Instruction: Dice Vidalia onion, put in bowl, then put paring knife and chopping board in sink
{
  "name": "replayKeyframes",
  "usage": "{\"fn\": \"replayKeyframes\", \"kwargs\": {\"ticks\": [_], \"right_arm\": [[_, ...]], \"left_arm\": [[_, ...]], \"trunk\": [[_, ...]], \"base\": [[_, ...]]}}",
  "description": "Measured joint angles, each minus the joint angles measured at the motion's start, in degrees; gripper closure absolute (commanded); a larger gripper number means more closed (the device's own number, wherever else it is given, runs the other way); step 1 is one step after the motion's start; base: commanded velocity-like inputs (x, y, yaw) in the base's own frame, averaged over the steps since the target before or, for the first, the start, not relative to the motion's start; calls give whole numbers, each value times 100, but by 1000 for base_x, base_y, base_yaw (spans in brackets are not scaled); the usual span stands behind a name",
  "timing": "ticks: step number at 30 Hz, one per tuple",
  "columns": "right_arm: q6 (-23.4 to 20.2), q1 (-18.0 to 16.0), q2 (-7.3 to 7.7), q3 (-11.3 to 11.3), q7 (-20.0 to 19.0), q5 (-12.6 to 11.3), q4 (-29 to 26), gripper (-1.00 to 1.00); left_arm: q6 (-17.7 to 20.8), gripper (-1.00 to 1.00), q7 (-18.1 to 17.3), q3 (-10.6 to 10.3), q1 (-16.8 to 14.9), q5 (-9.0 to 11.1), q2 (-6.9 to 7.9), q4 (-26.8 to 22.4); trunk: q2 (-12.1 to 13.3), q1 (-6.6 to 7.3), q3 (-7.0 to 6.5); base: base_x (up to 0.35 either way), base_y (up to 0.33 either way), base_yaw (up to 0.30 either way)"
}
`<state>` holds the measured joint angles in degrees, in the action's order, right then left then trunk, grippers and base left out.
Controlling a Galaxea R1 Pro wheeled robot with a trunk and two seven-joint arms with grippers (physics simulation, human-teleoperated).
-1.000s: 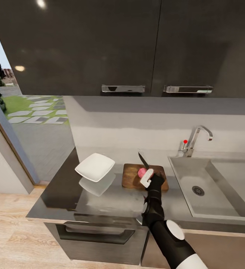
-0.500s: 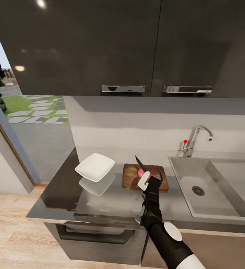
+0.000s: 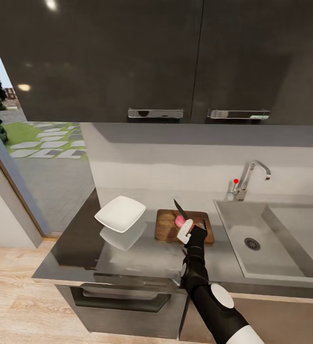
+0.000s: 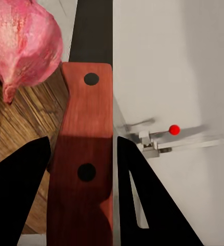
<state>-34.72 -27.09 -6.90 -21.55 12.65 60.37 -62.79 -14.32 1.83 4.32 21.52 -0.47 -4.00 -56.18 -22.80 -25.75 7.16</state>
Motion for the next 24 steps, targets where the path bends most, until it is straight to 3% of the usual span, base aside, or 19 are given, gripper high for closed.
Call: {"fn": "replayKeyframes", "kwargs": {"ticks": [24], "right_arm": [[-1, 0, -7, -9, -57, -16, 1, 100]], "left_arm": [[1, -100, -9, 1, 0, 8, -1, -1]], "trunk": [[1, 0, 37]], "base": [[0, -31, 0]]}}
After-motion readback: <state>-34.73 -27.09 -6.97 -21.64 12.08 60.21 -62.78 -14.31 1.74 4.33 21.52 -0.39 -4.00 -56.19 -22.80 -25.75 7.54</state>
